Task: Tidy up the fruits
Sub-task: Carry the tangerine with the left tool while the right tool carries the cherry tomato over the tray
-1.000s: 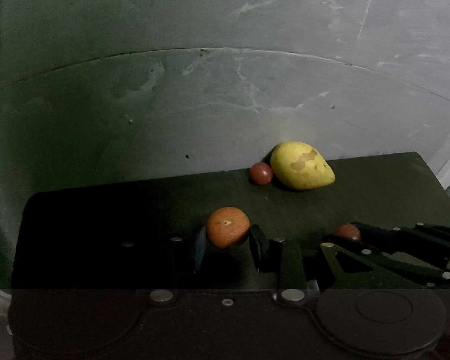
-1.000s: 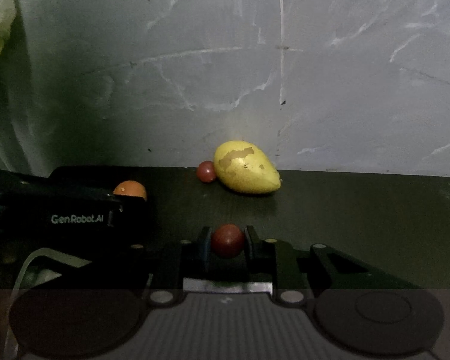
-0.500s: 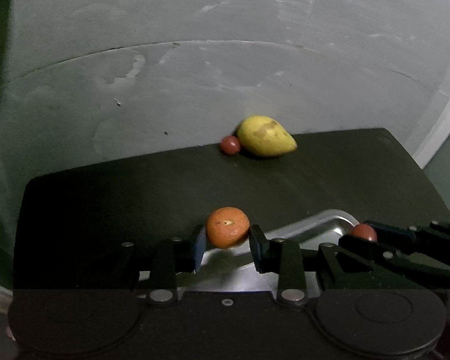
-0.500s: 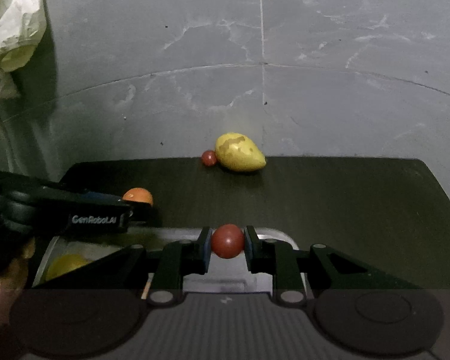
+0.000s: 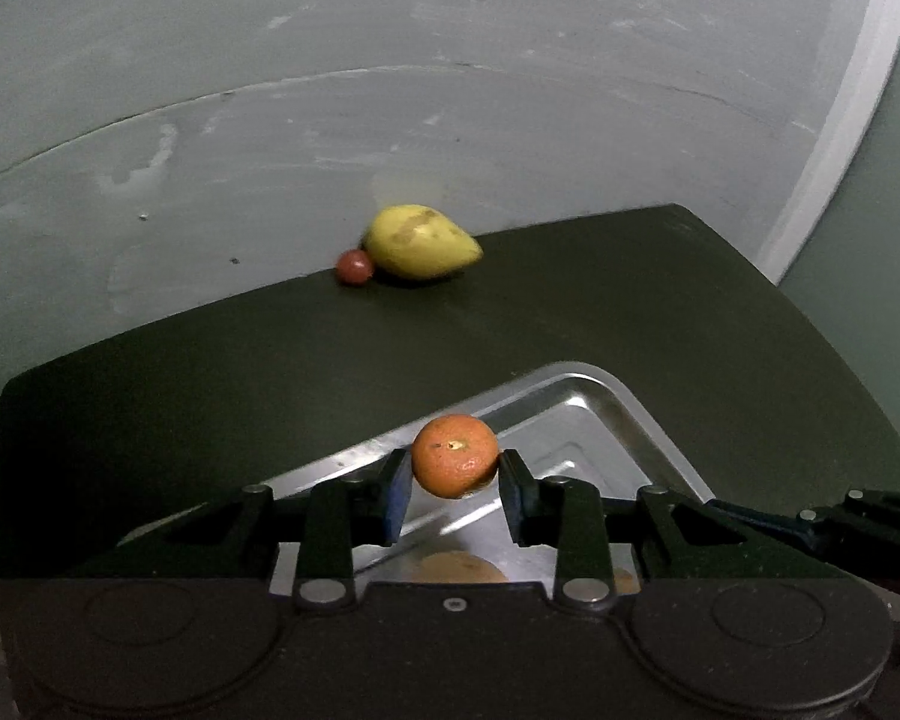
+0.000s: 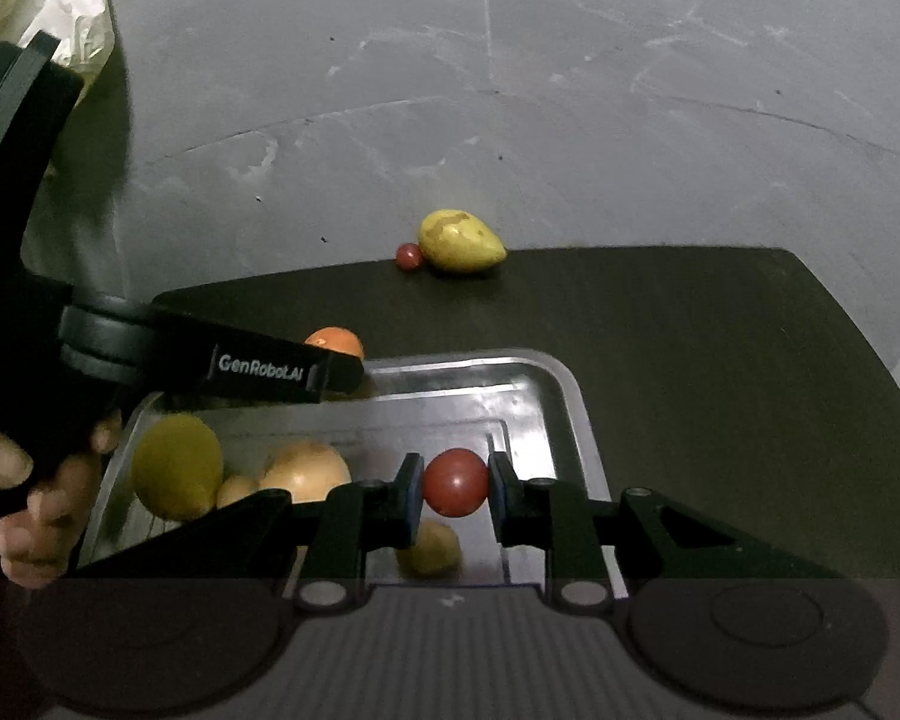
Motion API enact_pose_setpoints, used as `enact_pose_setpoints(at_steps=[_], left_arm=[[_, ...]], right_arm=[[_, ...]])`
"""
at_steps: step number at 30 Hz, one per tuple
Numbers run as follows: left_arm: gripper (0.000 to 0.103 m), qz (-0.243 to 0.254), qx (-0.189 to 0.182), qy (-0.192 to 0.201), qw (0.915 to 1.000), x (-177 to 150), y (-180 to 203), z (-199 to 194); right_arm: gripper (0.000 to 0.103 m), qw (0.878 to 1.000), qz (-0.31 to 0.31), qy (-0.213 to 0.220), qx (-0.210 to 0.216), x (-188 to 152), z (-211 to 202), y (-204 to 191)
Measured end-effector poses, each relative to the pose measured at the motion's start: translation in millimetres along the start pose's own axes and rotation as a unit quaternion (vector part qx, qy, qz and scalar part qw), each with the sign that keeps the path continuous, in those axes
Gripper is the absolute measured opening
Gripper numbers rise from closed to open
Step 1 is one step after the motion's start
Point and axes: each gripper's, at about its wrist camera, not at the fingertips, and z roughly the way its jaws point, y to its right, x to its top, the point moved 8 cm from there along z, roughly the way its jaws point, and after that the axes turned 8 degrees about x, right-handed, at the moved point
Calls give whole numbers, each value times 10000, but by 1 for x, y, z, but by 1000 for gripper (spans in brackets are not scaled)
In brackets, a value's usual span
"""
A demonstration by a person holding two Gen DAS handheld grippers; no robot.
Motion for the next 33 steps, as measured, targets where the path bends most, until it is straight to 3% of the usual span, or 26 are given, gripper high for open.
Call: enact_pose_setpoints(at_steps=[13,33], left_arm=[[33,399,-259,-156,9987,-23,24,0],[34,729,-234,-224,9968,-27,33,6]], right_arm=[[25,9990,358,-152,-230,-34,-13,5],[25,9977,505,-396,-219,-56,-5,-6]])
